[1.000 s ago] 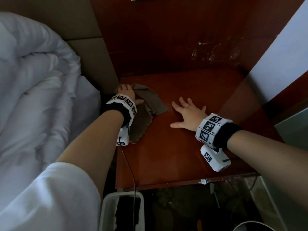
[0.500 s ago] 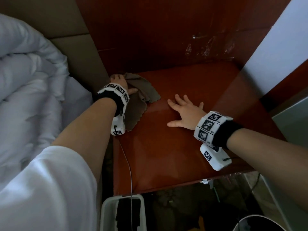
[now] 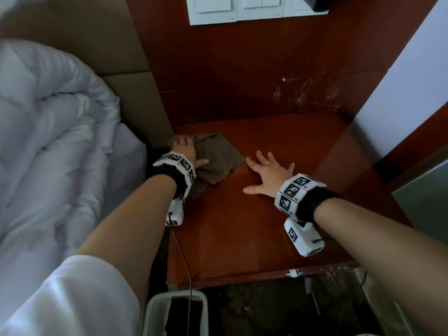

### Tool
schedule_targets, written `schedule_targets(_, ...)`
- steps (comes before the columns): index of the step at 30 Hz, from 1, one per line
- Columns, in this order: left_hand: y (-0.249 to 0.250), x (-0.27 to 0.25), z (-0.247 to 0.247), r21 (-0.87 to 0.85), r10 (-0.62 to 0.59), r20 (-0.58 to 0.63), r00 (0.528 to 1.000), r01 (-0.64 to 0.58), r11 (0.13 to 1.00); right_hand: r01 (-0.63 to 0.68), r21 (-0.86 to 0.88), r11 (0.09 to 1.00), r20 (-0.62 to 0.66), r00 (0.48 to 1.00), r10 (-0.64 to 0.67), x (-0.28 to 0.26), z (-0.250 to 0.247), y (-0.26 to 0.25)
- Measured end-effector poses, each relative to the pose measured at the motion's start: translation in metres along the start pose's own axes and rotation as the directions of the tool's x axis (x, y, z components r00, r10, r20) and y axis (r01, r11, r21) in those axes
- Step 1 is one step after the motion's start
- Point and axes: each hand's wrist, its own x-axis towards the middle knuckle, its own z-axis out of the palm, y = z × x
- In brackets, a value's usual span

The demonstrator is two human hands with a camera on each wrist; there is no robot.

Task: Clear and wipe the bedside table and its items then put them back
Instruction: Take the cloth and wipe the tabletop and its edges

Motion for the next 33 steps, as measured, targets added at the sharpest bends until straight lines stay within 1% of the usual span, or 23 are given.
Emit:
schedule_targets(3,0.002,-0.02,0.006,0.015,0.02,0.003,1.0,-0.02,1.0,0.004,-0.004,1.0,-0.002,1.0,-0.004,0.001,-0.001,0.001)
schedule_targets(8,0.006,-0.05,0.022,-0.021,0.023,0.027,0.999,-0.022,1.0,0.02,-0.017,1.0,-0.003,1.0,-0.02,0.001,-0.003,0.001)
schedule_targets(13,0.013,-0.074,0.031,-0.058,0.023,0.086,0.996,-0.018,0.998,0.046,-0.026,0.999,-0.006,0.999,-0.046,-0.001,-0.006,0.003)
schedule_targets(18,0.021,-0.097,0.042,-0.067,0.044,0.1,0.994,-0.038,0.997,0.086,-0.018,0.996,0.044,0.995,-0.086,-0.007,-0.012,0.007)
schedule_targets(21,0.026,-0.106,0.045,-0.057,0.054,0.1,0.993,-0.049,0.997,0.124,0.054,0.991,0.03,0.992,-0.125,-0.018,-0.017,0.017)
schedule_targets(23,0.032,-0.108,0.046,-0.05,0.052,0.107,0.993,-0.047,0.998,0.14,0.164,0.976,-0.041,0.99,-0.136,-0.029,-0.02,0.024)
schedule_targets(26,0.048,-0.108,0.042,-0.027,0.045,0.115,0.992,-0.042,0.999,0.126,0.278,0.952,-0.157,0.984,-0.084,-0.044,-0.023,0.038)
schedule_targets(28,0.064,-0.107,0.04,-0.021,0.056,0.113,0.992,-0.054,0.998,0.091,0.333,0.939,-0.189,0.982,-0.028,-0.053,-0.023,0.051)
schedule_targets(33,0.119,-0.102,0.039,0.009,0.153,0.089,0.984,-0.154,0.988,0.024,0.428,0.903,-0.239,0.967,0.087,-0.08,-0.02,0.093)
